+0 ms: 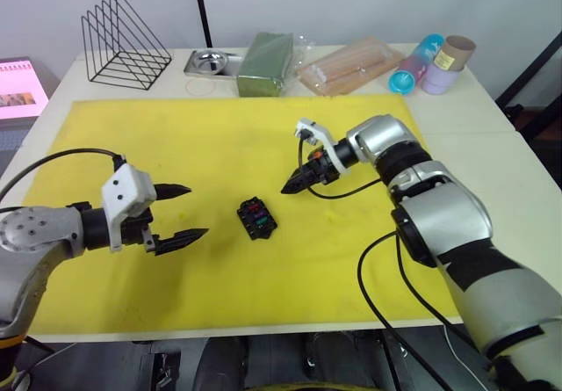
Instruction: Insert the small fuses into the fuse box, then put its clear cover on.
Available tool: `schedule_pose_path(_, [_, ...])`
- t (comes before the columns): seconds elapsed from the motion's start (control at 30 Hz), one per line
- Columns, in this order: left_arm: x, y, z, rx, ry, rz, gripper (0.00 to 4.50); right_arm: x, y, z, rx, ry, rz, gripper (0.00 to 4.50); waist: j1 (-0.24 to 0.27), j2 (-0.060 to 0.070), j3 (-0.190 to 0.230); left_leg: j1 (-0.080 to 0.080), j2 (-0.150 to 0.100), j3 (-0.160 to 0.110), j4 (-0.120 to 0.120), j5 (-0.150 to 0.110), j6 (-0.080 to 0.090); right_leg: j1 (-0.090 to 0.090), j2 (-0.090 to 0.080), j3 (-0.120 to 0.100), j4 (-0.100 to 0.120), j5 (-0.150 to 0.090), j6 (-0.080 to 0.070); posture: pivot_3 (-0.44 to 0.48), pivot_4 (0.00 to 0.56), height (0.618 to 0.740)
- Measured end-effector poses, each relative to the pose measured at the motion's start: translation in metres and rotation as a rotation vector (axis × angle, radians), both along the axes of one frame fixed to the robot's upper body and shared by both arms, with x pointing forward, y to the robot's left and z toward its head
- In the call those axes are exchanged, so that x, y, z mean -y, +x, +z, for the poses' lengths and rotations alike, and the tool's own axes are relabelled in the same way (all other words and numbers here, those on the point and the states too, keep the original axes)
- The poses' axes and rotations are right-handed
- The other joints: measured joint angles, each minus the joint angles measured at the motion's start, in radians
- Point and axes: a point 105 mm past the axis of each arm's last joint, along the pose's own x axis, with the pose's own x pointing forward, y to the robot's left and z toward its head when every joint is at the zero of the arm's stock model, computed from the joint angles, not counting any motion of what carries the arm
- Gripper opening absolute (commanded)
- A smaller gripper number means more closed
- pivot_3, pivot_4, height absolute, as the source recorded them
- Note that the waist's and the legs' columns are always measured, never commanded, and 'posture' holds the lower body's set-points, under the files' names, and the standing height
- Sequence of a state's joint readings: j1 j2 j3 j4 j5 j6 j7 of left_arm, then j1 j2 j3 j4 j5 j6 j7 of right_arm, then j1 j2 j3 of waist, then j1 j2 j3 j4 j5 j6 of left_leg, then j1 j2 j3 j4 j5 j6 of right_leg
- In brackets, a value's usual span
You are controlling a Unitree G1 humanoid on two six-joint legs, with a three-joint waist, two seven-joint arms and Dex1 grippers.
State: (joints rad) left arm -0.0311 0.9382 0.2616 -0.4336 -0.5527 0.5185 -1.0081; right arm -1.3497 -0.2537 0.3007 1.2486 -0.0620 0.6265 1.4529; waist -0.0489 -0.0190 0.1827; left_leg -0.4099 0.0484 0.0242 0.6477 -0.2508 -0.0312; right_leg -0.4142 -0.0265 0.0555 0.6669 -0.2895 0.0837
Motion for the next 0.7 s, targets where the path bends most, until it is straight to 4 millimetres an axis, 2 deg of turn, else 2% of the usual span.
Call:
schedule_pose_path(0.1, [-0.001, -0.0007, -0.0025, -0.008, 0.0, 0.008, 4.5, 0.0004, -0.0005, -0.0005, -0.006, 0.001, 0.0, 2.67, 0.0, 0.0, 0.0, 0.0, 0.0, 0.0, 0.0, 0.0, 0.0, 0.0, 0.0, 0.0, 0.0, 0.0, 0.0, 0.0, 0.15, 0.74])
schedule_pose_path(0.2, [-0.0016, -0.0011, -0.004, -0.014, 0.0, 0.012, 4.5, 0.0016, -0.0009, -0.0018, -0.015, -0.004, -0.005, 1.67, 0.001, 0.0, 0.0, 0.0, 0.0, 0.0, 0.0, 0.0, 0.0, 0.0, 0.0, 0.0, 0.0, 0.0, 0.0, 0.0, 0.15, 0.74])
schedule_pose_path(0.6, [-0.0016, -0.0005, -0.003, -0.003, 0.003, 0.013, 4.5, 0.0031, -0.0003, -0.0033, -0.058, 0.021, -0.062, 1.67, 0.001, 0.0, 0.0, 0.0, 0.0, 0.0, 0.0, 0.0, 0.0, 0.0, 0.0, 0.0, 0.0, 0.0, 0.0, 0.0, 0.15, 0.74])
schedule_pose_path(0.7, [-0.0019, -0.0003, -0.003, 0.0, 0.007, 0.015, 4.5, 0.0035, -0.0001, -0.0036, -0.056, 0.016, -0.063, 1.13, 0.001, 0.0, 0.0, 0.0, 0.0, 0.0, 0.0, 0.0, 0.0, 0.0, 0.0, 0.0, 0.0, 0.0, 0.0, 0.0, 0.15, 0.74])
